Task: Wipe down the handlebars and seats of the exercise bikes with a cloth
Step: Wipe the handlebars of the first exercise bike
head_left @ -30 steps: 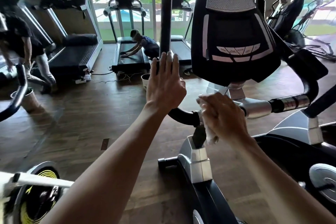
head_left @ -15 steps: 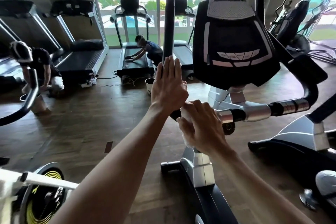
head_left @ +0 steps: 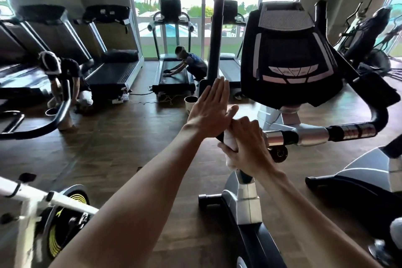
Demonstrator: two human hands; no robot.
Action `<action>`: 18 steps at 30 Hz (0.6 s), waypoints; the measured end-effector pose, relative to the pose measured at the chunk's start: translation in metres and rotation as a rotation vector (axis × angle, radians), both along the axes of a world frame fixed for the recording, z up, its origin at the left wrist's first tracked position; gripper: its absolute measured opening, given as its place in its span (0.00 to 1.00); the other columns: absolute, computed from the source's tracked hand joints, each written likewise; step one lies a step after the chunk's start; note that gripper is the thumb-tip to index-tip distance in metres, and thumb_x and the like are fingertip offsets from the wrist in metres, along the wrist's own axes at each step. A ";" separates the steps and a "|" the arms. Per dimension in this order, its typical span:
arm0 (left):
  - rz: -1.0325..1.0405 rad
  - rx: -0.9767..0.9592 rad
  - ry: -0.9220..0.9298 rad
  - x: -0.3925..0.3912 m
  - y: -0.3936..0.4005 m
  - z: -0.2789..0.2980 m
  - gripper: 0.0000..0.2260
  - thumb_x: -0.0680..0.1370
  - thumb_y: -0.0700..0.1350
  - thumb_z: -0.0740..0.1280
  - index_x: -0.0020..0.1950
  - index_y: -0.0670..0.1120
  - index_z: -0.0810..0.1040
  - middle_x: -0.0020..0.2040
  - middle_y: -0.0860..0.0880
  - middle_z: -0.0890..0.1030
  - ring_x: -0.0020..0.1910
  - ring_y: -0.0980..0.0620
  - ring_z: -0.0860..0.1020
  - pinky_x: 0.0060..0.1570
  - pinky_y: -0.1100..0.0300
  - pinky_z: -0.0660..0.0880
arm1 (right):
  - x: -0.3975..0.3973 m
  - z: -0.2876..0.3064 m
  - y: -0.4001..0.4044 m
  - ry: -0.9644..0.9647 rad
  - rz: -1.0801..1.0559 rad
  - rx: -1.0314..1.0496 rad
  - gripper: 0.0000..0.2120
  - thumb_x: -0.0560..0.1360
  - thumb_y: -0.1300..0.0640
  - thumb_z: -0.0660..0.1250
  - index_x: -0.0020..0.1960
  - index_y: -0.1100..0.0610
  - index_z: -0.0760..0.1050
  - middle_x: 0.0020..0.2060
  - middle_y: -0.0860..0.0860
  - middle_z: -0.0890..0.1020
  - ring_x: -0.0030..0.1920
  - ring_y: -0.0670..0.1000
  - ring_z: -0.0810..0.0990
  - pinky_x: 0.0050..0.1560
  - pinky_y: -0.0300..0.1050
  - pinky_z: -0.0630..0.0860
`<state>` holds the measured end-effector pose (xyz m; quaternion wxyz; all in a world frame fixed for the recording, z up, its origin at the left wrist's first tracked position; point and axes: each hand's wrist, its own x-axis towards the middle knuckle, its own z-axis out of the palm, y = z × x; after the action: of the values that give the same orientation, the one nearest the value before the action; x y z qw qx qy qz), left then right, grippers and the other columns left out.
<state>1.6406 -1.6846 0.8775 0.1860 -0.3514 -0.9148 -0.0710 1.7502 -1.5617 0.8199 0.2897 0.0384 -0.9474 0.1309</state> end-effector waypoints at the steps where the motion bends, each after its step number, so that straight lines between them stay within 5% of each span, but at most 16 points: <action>1: -0.032 0.030 -0.034 0.006 -0.005 -0.002 0.33 0.85 0.59 0.43 0.82 0.41 0.36 0.83 0.43 0.38 0.82 0.50 0.37 0.81 0.51 0.40 | -0.001 0.001 0.002 0.006 0.009 -0.042 0.24 0.73 0.44 0.74 0.64 0.54 0.73 0.53 0.52 0.73 0.54 0.56 0.71 0.51 0.56 0.75; 4: -0.171 0.148 -0.161 0.030 -0.030 -0.009 0.37 0.82 0.64 0.41 0.83 0.43 0.39 0.84 0.47 0.43 0.82 0.55 0.41 0.81 0.55 0.43 | -0.001 0.002 0.008 0.025 0.085 -0.110 0.22 0.75 0.40 0.67 0.61 0.53 0.73 0.52 0.51 0.74 0.53 0.56 0.73 0.53 0.52 0.72; 7: -0.273 0.317 -0.163 0.049 -0.061 -0.016 0.33 0.84 0.61 0.51 0.83 0.42 0.57 0.81 0.45 0.62 0.81 0.52 0.58 0.80 0.51 0.57 | 0.012 0.004 0.002 0.139 0.204 -0.186 0.17 0.76 0.42 0.67 0.59 0.49 0.72 0.50 0.47 0.75 0.50 0.51 0.72 0.52 0.46 0.68; 10: -0.253 0.378 -0.010 0.057 -0.097 -0.030 0.23 0.84 0.55 0.59 0.73 0.42 0.73 0.70 0.47 0.78 0.70 0.48 0.74 0.67 0.51 0.70 | 0.020 0.002 -0.017 0.163 0.332 -0.258 0.16 0.74 0.44 0.70 0.59 0.48 0.74 0.49 0.42 0.74 0.49 0.46 0.72 0.54 0.34 0.66; 14: -0.039 0.327 -0.034 0.054 -0.152 -0.060 0.16 0.81 0.52 0.61 0.65 0.45 0.75 0.63 0.48 0.78 0.60 0.48 0.75 0.61 0.52 0.70 | 0.008 -0.020 -0.054 0.071 0.472 -0.280 0.18 0.74 0.44 0.71 0.59 0.53 0.78 0.50 0.45 0.78 0.52 0.49 0.77 0.58 0.38 0.72; 18: 0.151 0.272 -0.146 0.042 -0.200 -0.080 0.13 0.80 0.46 0.65 0.64 0.46 0.76 0.65 0.49 0.77 0.64 0.49 0.74 0.67 0.53 0.68 | -0.021 -0.036 -0.088 -0.063 0.485 -0.266 0.20 0.74 0.40 0.68 0.59 0.52 0.77 0.51 0.46 0.79 0.53 0.51 0.77 0.57 0.40 0.71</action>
<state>1.6827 -1.8848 0.7978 0.1697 -0.2470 -0.9317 -0.2054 1.7292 -1.6499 0.7844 0.2228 0.2217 -0.8935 0.3207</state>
